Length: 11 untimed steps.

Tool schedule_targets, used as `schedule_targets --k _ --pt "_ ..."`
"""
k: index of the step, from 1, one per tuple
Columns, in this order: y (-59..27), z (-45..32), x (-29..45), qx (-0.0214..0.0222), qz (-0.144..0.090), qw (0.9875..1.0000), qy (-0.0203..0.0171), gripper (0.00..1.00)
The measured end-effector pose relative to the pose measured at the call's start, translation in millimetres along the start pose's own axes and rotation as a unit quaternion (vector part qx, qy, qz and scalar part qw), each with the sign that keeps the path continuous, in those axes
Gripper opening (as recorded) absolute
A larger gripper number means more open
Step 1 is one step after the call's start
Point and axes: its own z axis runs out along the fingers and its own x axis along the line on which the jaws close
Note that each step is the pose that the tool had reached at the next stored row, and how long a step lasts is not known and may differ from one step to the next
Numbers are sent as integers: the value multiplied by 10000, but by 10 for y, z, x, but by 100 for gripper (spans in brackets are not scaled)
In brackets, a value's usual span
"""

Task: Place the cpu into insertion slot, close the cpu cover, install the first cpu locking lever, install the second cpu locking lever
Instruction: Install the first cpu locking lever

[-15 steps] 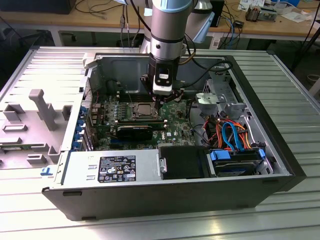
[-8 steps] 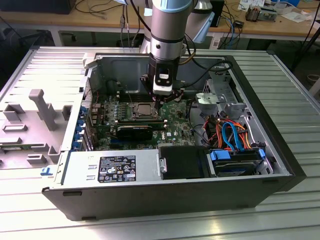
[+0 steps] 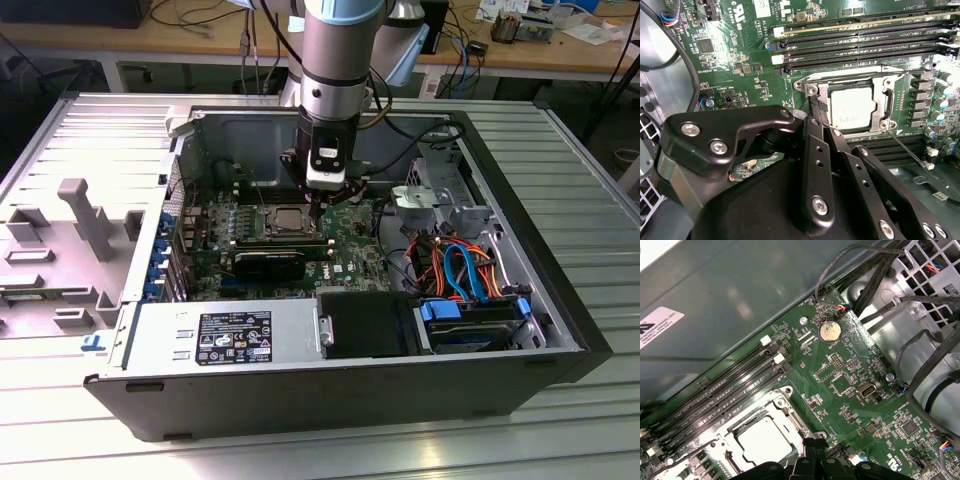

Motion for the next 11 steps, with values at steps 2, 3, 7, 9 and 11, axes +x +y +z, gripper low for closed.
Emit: schedule_targets --k 2,3,7,9,11 --pt "0 0 0 0 -7 10000 0 11" --pt "0 0 0 0 -9 10000 0 11" --pt "0 0 0 0 -22 10000 -1 11" --pt "0 0 0 0 -30 10000 -1 11" --pt "0 0 0 0 -38 10000 -2 11"
